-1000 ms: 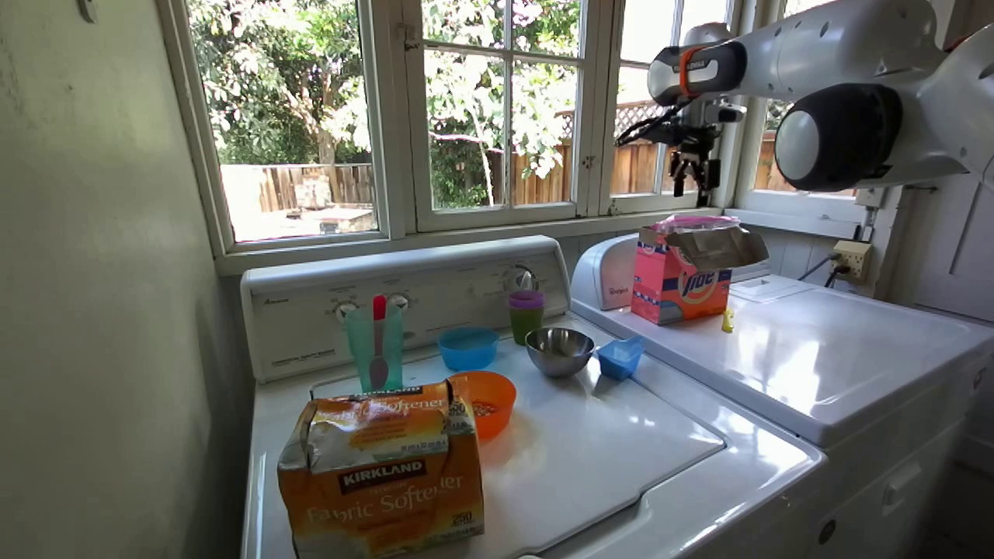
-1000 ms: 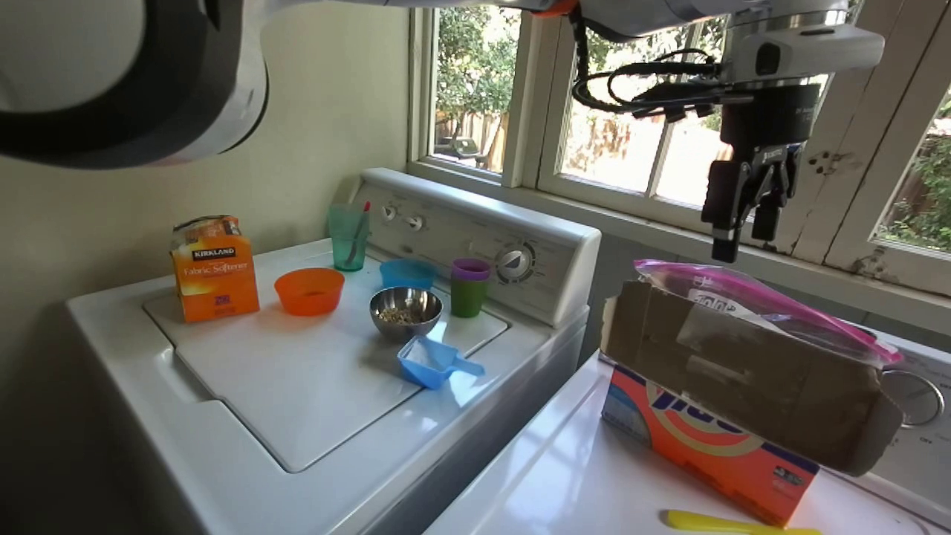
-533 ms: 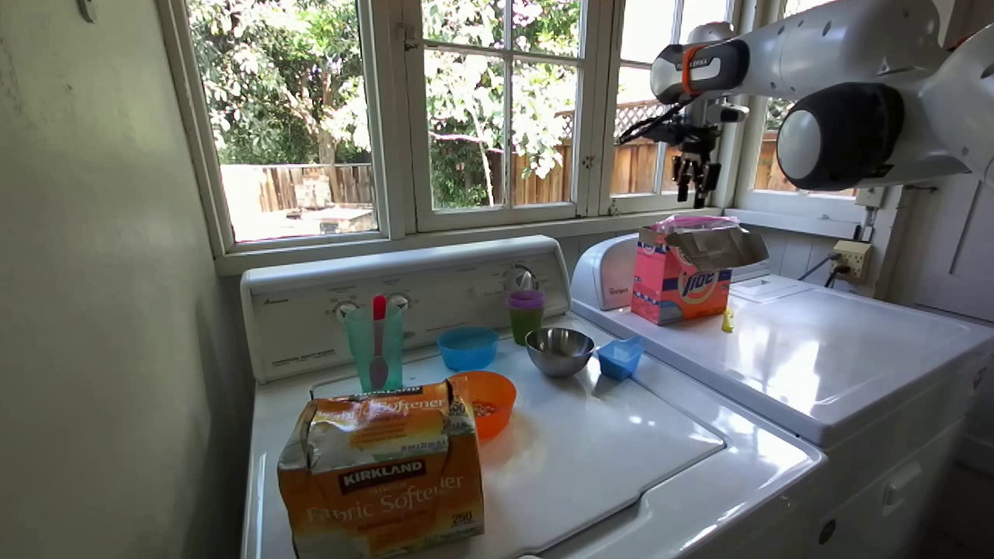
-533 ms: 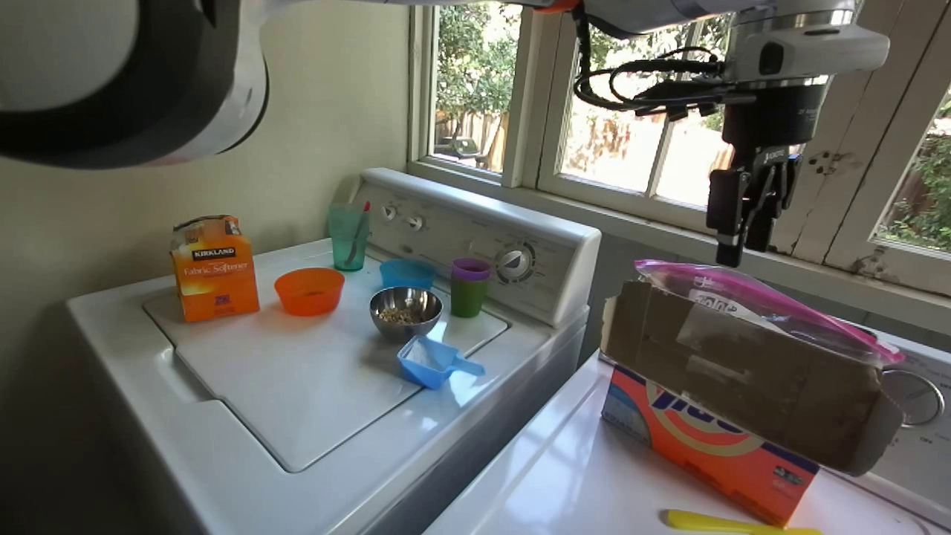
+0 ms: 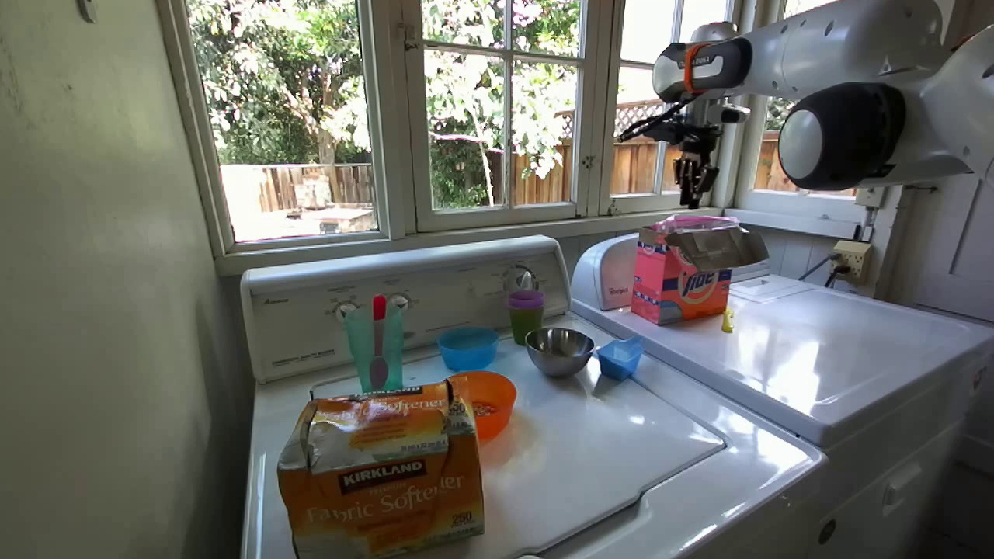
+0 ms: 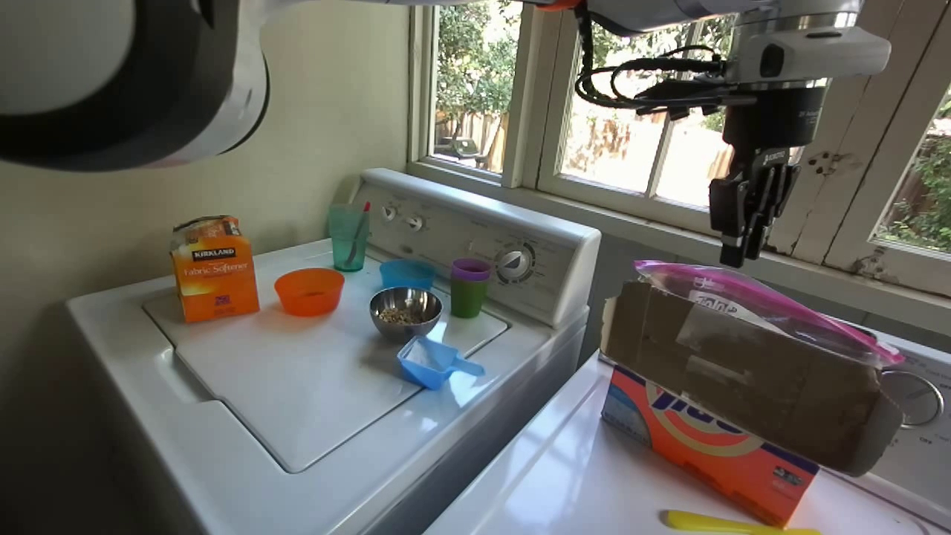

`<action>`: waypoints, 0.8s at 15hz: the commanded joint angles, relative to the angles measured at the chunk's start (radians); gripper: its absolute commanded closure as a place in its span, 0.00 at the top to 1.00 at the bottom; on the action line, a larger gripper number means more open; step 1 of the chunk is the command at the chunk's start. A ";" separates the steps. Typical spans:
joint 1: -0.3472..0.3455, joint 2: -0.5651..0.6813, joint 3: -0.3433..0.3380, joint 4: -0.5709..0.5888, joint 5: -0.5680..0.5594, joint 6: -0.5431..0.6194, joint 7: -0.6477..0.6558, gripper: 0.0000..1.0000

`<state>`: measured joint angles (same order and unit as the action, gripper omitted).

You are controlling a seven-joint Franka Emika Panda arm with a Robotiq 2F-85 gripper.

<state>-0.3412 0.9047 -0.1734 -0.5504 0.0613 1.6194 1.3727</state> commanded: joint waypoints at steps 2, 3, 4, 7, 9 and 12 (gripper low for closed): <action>0.000 0.000 0.001 0.000 0.000 0.000 0.000 0.36; 0.000 0.000 0.001 0.000 0.000 0.000 0.000 0.36; 0.000 0.000 0.001 0.000 0.000 0.000 0.000 0.36; 0.000 0.000 0.002 0.000 0.000 0.000 0.001 0.11; 0.002 0.001 -0.002 0.002 -0.002 0.008 0.015 0.01; 0.002 0.012 -0.006 0.010 -0.005 0.021 0.013 0.00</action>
<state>-0.3400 0.9047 -0.1744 -0.5504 0.0597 1.6223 1.3738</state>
